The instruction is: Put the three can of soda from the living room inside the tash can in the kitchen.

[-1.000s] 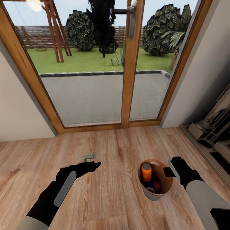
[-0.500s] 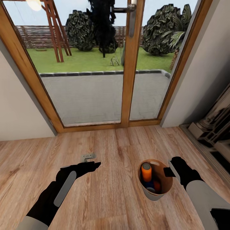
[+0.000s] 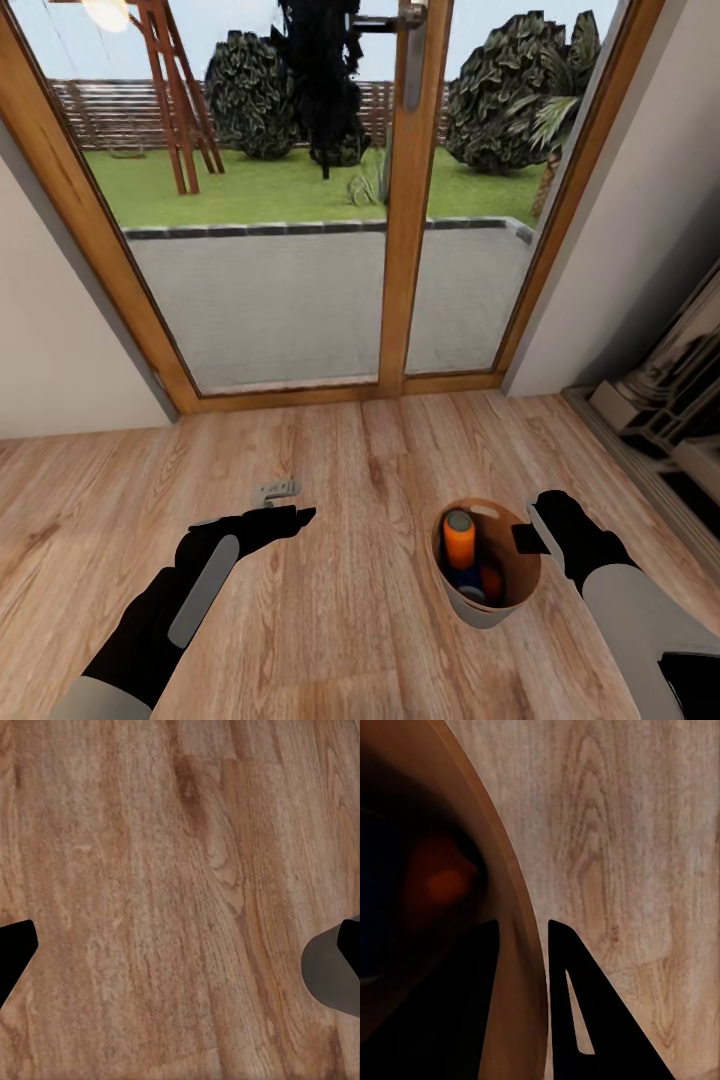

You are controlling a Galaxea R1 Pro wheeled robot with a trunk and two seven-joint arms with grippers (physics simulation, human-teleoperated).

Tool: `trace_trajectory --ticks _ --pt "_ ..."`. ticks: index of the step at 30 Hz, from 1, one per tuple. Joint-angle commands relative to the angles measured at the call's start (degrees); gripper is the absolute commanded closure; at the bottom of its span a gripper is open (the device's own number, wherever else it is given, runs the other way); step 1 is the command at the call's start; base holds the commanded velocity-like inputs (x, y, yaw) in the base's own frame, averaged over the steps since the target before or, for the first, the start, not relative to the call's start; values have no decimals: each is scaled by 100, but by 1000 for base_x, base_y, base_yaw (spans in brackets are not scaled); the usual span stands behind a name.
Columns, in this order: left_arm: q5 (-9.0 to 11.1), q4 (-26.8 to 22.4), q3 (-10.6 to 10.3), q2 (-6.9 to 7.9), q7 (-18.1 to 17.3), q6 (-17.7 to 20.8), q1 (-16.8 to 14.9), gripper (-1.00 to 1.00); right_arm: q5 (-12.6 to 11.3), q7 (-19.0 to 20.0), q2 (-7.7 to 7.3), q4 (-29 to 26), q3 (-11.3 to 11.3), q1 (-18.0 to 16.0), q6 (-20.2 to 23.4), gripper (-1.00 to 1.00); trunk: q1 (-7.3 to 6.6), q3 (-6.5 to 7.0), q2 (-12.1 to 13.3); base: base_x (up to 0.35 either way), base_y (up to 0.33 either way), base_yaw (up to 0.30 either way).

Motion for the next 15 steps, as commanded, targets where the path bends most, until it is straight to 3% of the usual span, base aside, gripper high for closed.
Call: trace_trajectory --ticks 1,11,15 --pt "1 0 -2 0 0 0 0 -100 -43 16 0 -1 -3 -3 -2 100 22 -18 -42 0 0 0" --pt "1 -7 -1 0 -7 -6 0 -100 -43 18 0 -1 -3 -3 -2 100 66 -54 -122 0 0 0" --pt "1 -6 -5 0 -9 -2 0 -100 -43 20 0 -1 -3 -3 -2 100 154 -126 -283 0 0 0"
